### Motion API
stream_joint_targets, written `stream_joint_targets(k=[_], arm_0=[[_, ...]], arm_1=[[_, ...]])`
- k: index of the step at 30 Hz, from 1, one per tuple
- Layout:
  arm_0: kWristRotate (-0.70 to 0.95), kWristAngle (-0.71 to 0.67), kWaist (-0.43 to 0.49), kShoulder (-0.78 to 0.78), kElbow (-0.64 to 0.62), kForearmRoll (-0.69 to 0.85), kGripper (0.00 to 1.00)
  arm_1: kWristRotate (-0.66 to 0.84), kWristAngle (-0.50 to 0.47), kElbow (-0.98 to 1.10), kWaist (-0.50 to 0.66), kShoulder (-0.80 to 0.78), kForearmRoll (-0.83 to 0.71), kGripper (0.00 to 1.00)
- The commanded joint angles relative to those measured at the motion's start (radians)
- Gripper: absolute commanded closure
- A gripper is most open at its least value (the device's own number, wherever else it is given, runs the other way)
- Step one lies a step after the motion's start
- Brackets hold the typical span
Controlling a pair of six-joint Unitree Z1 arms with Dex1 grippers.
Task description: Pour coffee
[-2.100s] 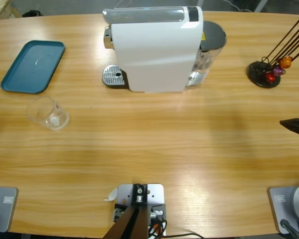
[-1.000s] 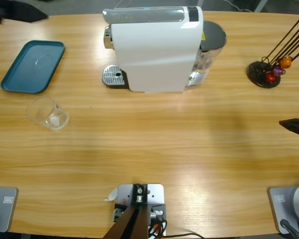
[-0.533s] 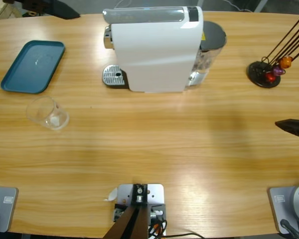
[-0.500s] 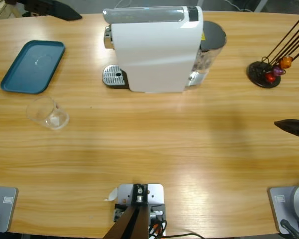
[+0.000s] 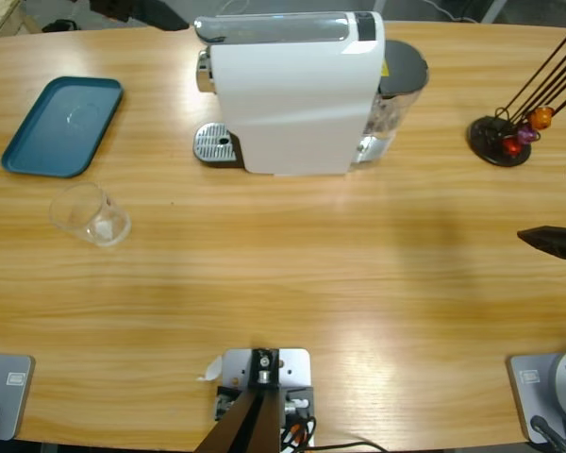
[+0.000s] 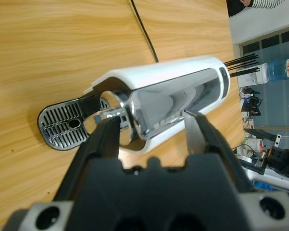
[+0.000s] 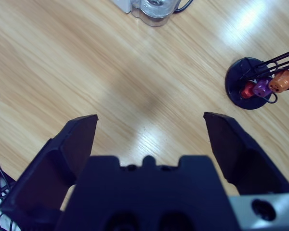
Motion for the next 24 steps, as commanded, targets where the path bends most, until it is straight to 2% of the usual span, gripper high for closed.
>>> stream_joint_targets(k=[1,4,5,6,8,24], arm_0=[[-0.031,-0.004,-0.024,0.077,0.003,-0.004,0.653],[-0.032,-0.004,-0.024,0.076,0.008,-0.002,0.656],[-0.033,-0.006,-0.024,0.072,0.007,-0.003,0.739],[-0.032,-0.008,-0.024,0.068,0.007,-0.004,0.873],[-0.031,-0.013,-0.024,0.06,0.007,-0.004,1.0],[-0.021,-0.031,-0.025,0.003,0.018,-0.005,1.0]], arm_1=[[-0.005,0.009,0.012,-0.01,0.008,0.003,0.0],[-0.005,0.009,0.013,-0.01,0.009,0.003,0.0],[-0.005,0.009,0.013,-0.01,0.01,0.003,0.0],[-0.005,0.009,0.012,-0.01,0.011,0.003,0.0],[-0.005,0.009,0.012,-0.01,0.011,0.003,0.0],[-0.005,0.009,0.014,-0.01,0.008,0.003,0.0]])
